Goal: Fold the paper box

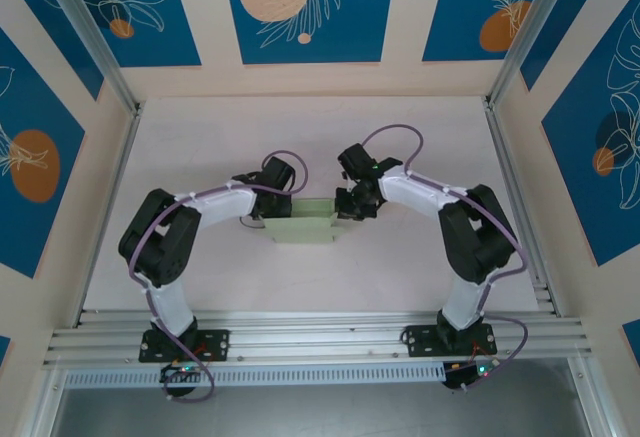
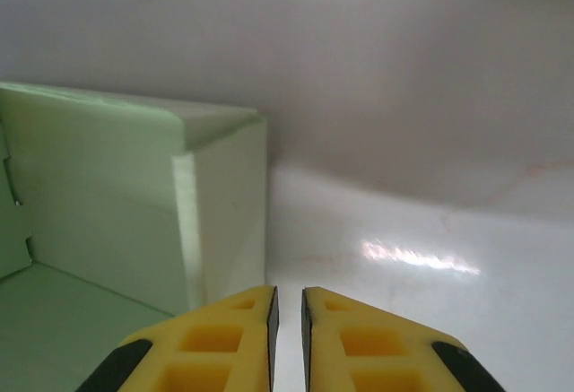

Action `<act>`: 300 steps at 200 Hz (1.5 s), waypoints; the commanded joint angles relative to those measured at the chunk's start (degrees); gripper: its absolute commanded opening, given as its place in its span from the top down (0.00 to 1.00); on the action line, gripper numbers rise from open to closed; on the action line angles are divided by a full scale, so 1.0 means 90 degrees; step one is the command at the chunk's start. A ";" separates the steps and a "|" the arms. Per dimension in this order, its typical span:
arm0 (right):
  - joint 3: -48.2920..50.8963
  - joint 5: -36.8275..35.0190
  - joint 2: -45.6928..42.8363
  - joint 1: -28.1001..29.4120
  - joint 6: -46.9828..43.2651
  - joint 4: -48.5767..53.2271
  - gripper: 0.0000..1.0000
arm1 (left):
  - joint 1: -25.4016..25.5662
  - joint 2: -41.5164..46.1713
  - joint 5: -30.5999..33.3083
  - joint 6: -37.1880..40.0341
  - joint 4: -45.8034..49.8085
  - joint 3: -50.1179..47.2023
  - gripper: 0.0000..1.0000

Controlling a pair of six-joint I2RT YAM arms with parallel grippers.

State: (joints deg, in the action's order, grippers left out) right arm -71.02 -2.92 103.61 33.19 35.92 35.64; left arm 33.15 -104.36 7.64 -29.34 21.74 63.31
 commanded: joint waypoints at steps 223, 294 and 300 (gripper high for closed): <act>-0.0521 -0.1715 -0.1533 0.0557 -0.0609 0.1644 0.79 | -0.0098 0.0688 0.0322 0.0698 0.0559 0.0303 0.49; 0.2101 -0.0957 -0.3697 0.1926 0.1072 0.0635 0.74 | -0.0197 0.1030 0.0201 0.1065 0.0671 0.0875 0.38; 0.2245 -0.0897 -0.3700 0.2064 0.1146 0.0436 0.74 | -0.0241 0.1026 0.0182 0.1063 0.0671 0.0869 0.38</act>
State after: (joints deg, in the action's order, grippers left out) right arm -56.49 -15.33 70.94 47.70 38.72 45.71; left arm 32.51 -96.44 10.07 -21.61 26.81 69.58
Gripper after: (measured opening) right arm 0.259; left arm 0.616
